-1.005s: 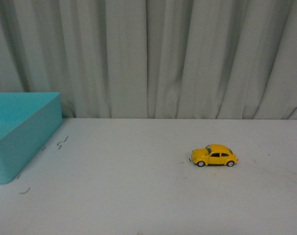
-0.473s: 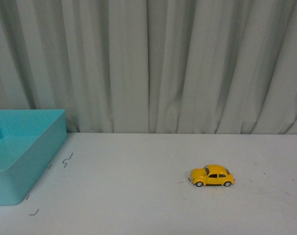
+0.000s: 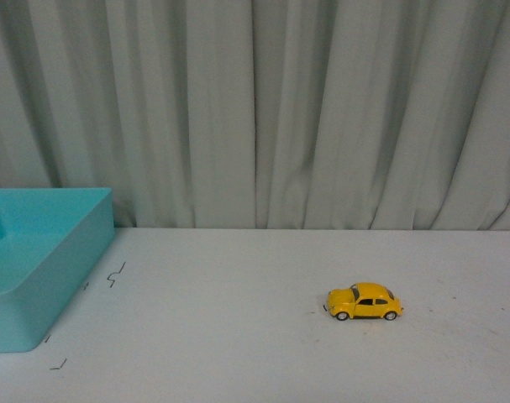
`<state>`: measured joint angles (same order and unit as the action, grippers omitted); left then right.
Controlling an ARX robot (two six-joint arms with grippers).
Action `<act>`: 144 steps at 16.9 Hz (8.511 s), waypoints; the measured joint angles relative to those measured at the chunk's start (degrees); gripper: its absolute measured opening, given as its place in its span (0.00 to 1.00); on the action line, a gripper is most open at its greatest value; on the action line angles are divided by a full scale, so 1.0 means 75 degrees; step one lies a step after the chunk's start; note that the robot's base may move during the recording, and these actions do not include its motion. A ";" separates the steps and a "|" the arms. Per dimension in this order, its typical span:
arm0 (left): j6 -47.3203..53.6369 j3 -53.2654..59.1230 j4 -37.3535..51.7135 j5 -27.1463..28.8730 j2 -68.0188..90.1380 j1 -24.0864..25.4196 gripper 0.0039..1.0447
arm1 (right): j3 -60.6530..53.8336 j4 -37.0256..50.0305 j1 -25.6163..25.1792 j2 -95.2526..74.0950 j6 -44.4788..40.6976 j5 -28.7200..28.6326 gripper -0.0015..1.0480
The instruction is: Wind up and store yellow beetle toy
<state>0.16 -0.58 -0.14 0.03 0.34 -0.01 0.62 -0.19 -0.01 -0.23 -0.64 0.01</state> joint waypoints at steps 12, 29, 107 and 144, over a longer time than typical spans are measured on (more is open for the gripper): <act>0.0003 0.0000 0.0000 0.0000 0.0003 0.0000 0.94 | 0.0000 0.0000 0.0000 0.0000 0.0000 0.0000 0.94; 0.0003 0.0000 0.0003 0.0000 0.0000 0.0000 0.94 | 0.0000 0.0000 0.0000 0.0000 0.0000 0.0000 0.94; 0.0000 0.0000 -0.0003 0.0000 0.0000 0.0000 0.94 | 1.0462 -0.5365 0.0603 -1.6509 -1.3009 -0.3252 0.94; 0.0003 0.0000 -0.0006 0.0000 0.0000 0.0000 0.94 | 1.0765 -0.4503 0.0991 -1.7188 -1.1322 -0.2804 0.40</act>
<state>0.19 -0.58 -0.19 0.03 0.34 -0.01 81.36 -33.95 7.42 -129.14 -85.56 -21.02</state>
